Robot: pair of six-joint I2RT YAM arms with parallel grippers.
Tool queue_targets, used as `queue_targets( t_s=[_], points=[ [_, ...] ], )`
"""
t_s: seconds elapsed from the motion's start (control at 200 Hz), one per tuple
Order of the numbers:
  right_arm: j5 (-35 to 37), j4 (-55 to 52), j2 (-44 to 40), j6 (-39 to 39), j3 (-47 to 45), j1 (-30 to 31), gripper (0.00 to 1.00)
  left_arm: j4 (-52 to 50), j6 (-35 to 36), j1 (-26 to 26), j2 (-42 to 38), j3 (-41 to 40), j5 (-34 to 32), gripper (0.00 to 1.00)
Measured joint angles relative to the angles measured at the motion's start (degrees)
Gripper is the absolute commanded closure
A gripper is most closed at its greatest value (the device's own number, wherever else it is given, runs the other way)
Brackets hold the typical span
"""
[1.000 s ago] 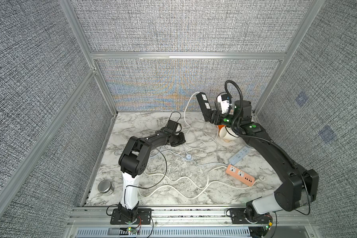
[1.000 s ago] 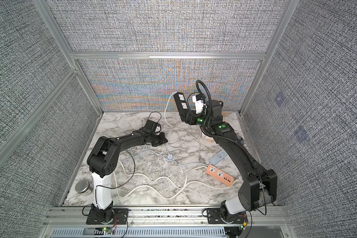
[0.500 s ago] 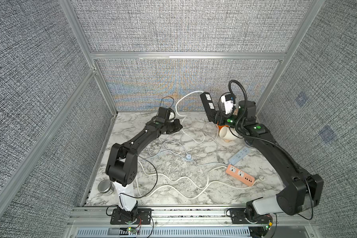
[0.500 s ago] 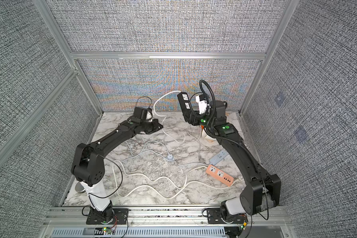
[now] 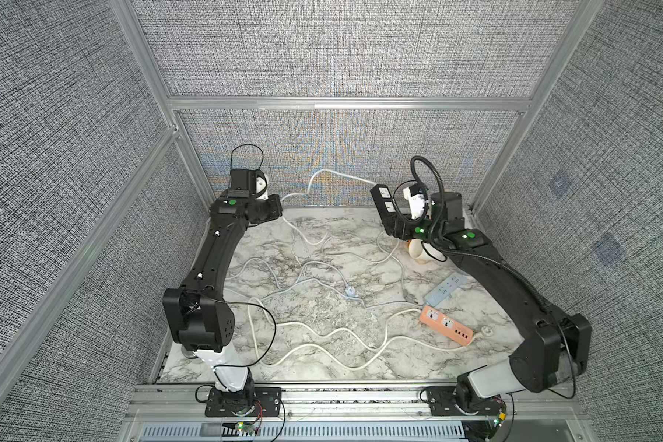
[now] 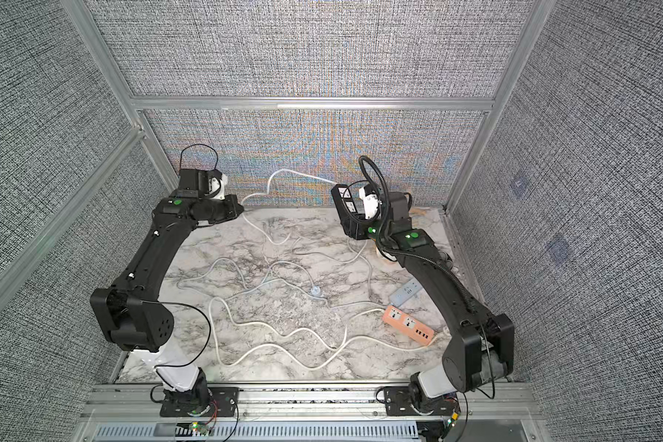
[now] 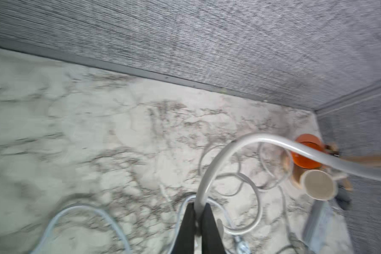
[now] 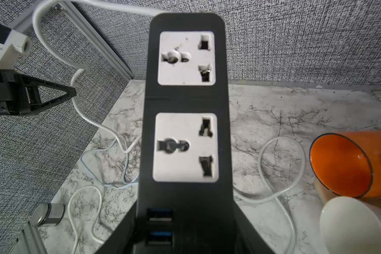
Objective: Unwrap the cord wrapped around the power strip
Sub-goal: Adjust the power cord at the center of the board.
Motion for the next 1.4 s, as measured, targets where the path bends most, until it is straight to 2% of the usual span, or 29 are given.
queue_targets(
  t_s=[0.23, 0.36, 0.42, 0.48, 0.545, 0.686, 0.776, 0.896, 0.971, 1.106, 1.231, 1.396],
  points=[
    [1.0, 0.1, 3.6, 0.8, 0.5, 3.8, 1.0, -3.2, 8.2, 4.3, 3.0, 1.4, -18.4, 1.0],
    [1.0, 0.6, 5.3, 1.9, 0.6, 5.7, 1.0, -4.3, 12.6, 4.8, 11.6, 7.6, -24.9, 1.0],
    [1.1, 0.7, 6.3, 2.4, 1.1, 6.8, 1.0, -5.1, 13.6, 4.8, 16.8, 12.0, -27.3, 0.95],
    [1.1, 1.0, 7.5, 2.9, 1.7, 7.9, 1.0, -6.2, 14.1, 4.8, 21.3, 15.3, -29.7, 0.88],
    [0.9, 1.5, 8.2, 3.4, 2.1, 8.5, 1.0, -7.0, 15.3, 4.9, 24.6, 17.3, -32.0, 0.75],
    [1.0, 2.5, 9.6, 4.6, 2.6, 8.8, 1.0, -8.3, 15.7, 5.1, 29.5, 20.8, -34.6, 0.39],
    [0.9, 2.7, 10.2, 5.2, 3.0, 8.9, 1.0, -9.9, 15.4, 5.1, 29.5, 20.6, -34.6, 0.24],
    [0.8, 2.8, 11.1, 5.7, 4.1, 9.0, 1.0, -11.5, 13.0, 5.0, 25.9, 17.6, -33.5, 0.18],
    [0.7, 2.8, 11.8, 5.8, 4.9, 9.0, 1.0, -12.5, 11.1, 4.9, 21.6, 15.1, -31.5, 0.19],
    [0.6, 2.7, 12.7, 5.7, 6.3, 8.7, 1.0, -12.3, 9.4, 3.1, 12.1, 9.5, -25.2, 0.3],
    [0.4, 2.5, 13.0, 5.7, 6.5, 8.1, 1.0, -9.5, 9.4, -2.3, 5.6, -0.1, -17.0, 0.36],
    [0.2, 2.3, 12.6, 5.7, 6.2, 7.1, 1.0, -4.6, 6.2, -10.1, 4.8, -10.4, -8.6, 0.35]
  ],
)
